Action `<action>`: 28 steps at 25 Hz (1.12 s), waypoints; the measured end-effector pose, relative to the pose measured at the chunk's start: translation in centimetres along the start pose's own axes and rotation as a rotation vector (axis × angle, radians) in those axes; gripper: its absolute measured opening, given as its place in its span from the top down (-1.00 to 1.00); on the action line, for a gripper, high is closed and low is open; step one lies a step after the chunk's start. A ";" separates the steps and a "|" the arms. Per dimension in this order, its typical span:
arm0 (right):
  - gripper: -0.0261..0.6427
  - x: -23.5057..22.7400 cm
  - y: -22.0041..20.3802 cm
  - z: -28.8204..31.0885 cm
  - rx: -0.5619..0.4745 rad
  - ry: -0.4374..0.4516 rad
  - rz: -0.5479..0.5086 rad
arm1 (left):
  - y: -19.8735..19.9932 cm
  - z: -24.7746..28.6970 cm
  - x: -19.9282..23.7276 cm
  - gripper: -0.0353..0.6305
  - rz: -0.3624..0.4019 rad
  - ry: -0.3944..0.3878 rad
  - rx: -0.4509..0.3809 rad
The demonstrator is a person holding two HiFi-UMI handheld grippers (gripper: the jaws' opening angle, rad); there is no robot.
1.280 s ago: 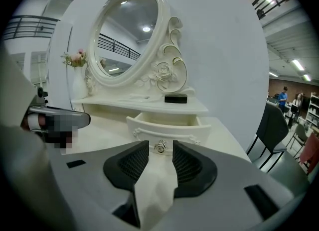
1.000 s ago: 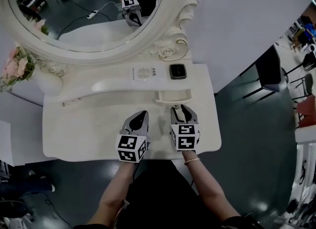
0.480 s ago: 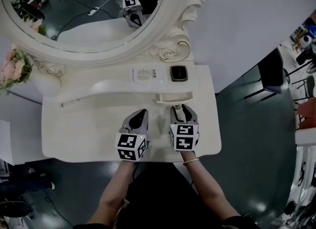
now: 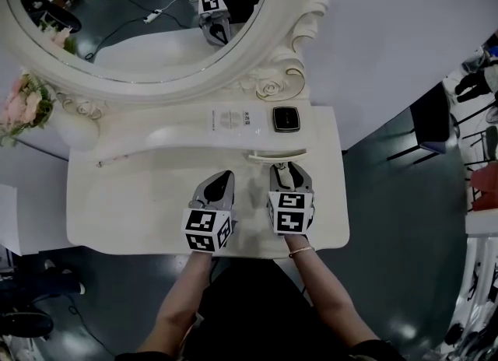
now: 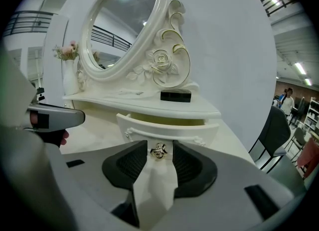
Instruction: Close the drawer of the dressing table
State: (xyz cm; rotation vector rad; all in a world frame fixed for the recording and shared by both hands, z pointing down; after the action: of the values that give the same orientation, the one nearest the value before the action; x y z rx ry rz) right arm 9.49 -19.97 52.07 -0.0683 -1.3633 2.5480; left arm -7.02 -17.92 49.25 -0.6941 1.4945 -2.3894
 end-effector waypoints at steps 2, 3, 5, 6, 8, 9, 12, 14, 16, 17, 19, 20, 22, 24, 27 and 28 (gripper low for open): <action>0.47 -0.1 0.1 0.2 0.002 -0.002 -0.003 | 0.1 0.0 0.0 0.88 -0.001 0.003 -0.001; 0.48 -0.1 0.1 0.2 0.001 -0.003 -0.005 | 0.1 0.0 0.0 0.88 -0.001 0.005 -0.002; 0.48 -0.1 0.3 0.3 0.000 -0.006 -0.009 | 0.1 0.0 0.1 0.88 -0.001 0.008 -0.002; 0.48 -0.2 0.3 0.4 -0.001 -0.007 -0.010 | 0.1 0.0 0.1 0.88 -0.001 0.010 -0.001; 0.48 -0.2 0.5 0.6 -0.006 -0.006 -0.012 | 0.1 0.0 0.2 0.88 -0.002 0.013 0.000; 0.49 -0.3 0.7 0.7 -0.007 -0.005 -0.014 | 0.1 -0.1 0.2 0.88 -0.003 0.014 0.000; 0.50 -0.4 0.9 0.9 -0.005 -0.001 -0.020 | 0.1 0.0 0.2 0.88 -0.004 0.015 -0.001; 0.50 -0.4 0.9 1.1 -0.005 -0.001 -0.024 | 0.1 0.0 0.2 0.88 -0.004 0.016 -0.002; 0.50 -0.4 1.0 1.2 -0.007 -0.001 -0.024 | 0.1 0.0 0.2 0.88 -0.003 0.017 -0.003; 0.50 -0.4 1.0 1.2 -0.009 -0.002 -0.024 | 0.1 0.0 0.3 0.88 -0.003 0.017 -0.003; 0.50 -0.4 1.1 1.3 -0.008 -0.003 -0.026 | 0.2 0.0 0.3 0.88 -0.002 0.018 -0.003; 0.50 -0.5 1.2 1.4 -0.008 -0.001 -0.027 | 0.2 0.0 0.3 0.88 -0.002 0.018 -0.003; 0.50 -0.4 1.4 1.8 -0.008 0.005 -0.030 | 0.2 0.0 0.3 0.88 -0.002 0.020 -0.003; 0.50 -0.4 1.5 2.0 -0.007 0.008 -0.031 | 0.2 0.0 0.4 0.88 -0.002 0.023 -0.004; 0.50 -0.4 1.5 2.2 -0.003 0.010 -0.031 | 0.3 -0.1 0.5 0.88 -0.002 0.028 -0.007; 0.50 -0.4 1.6 2.3 -0.002 0.010 -0.032 | 0.3 -0.2 0.6 0.88 -0.002 0.030 -0.007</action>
State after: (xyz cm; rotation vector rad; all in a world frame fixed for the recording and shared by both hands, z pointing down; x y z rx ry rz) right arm 9.25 -22.74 52.02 -0.0584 -1.3520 2.5168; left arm -7.61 -18.18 49.04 -0.6650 1.5156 -2.4074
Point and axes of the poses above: the fingertips, and each gripper's own axes: z forward along the fingers, x to its left, y out of its top, the point moved 5 cm from there along -z, backward along the fingers, and after that the axes turned 3 degrees about -z, right-handed, at the moved point
